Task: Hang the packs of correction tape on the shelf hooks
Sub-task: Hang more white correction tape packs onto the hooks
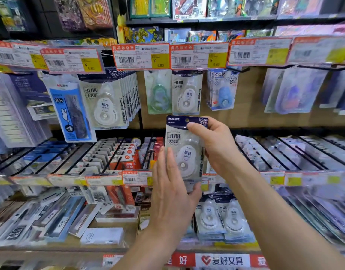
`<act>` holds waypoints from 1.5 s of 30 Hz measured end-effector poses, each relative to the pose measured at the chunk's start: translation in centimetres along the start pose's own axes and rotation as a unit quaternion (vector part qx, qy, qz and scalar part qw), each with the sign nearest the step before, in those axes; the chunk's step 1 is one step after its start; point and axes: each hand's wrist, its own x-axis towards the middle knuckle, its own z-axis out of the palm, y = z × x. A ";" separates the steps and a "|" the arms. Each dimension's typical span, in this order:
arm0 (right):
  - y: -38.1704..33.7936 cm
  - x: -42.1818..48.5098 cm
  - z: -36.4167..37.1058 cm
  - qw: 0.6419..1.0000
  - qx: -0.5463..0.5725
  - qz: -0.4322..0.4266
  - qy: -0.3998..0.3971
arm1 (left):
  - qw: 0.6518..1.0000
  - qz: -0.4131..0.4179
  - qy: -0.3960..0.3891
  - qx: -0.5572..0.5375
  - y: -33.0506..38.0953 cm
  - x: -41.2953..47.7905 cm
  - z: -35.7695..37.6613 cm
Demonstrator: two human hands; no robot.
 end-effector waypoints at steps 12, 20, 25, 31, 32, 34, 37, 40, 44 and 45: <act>-5.0 5.1 -0.1 0.991 -0.037 -0.117 0.049 | 0.987 0.016 -0.084 0.133 -2.8 -0.8 0.7; -6.3 5.0 0.7 0.986 -0.001 -0.164 0.024 | 0.980 0.032 -0.119 0.154 -3.1 -0.6 0.2; -6.5 5.0 1.1 0.987 -0.017 -0.156 0.033 | 0.978 0.028 -0.123 0.169 -3.1 -0.6 0.4; -6.7 5.5 1.2 0.986 -0.033 -0.152 0.055 | 0.977 0.020 -0.124 0.170 -2.9 -0.6 0.5; -6.8 5.6 1.3 0.986 -0.037 -0.153 0.060 | 0.977 0.019 -0.123 0.171 -2.9 -0.5 0.5; -7.0 5.7 1.5 0.984 -0.047 -0.155 0.071 | 0.978 0.016 -0.123 0.169 -2.8 -0.6 0.6; -7.1 5.6 1.7 0.979 -0.079 -0.164 0.094 | 0.978 0.018 -0.122 0.170 -2.8 -0.6 0.6; -7.3 5.4 1.9 0.971 -0.103 -0.187 0.106 | 0.978 0.014 -0.124 0.168 -2.8 -0.5 0.5; -6.9 5.0 1.6 0.963 -0.133 -0.211 0.102 | 0.978 0.008 -0.121 0.170 -2.7 -0.6 0.6; -6.8 5.1 1.5 0.964 -0.132 -0.207 0.105 | 0.978 0.009 -0.118 0.171 -2.7 -0.5 0.6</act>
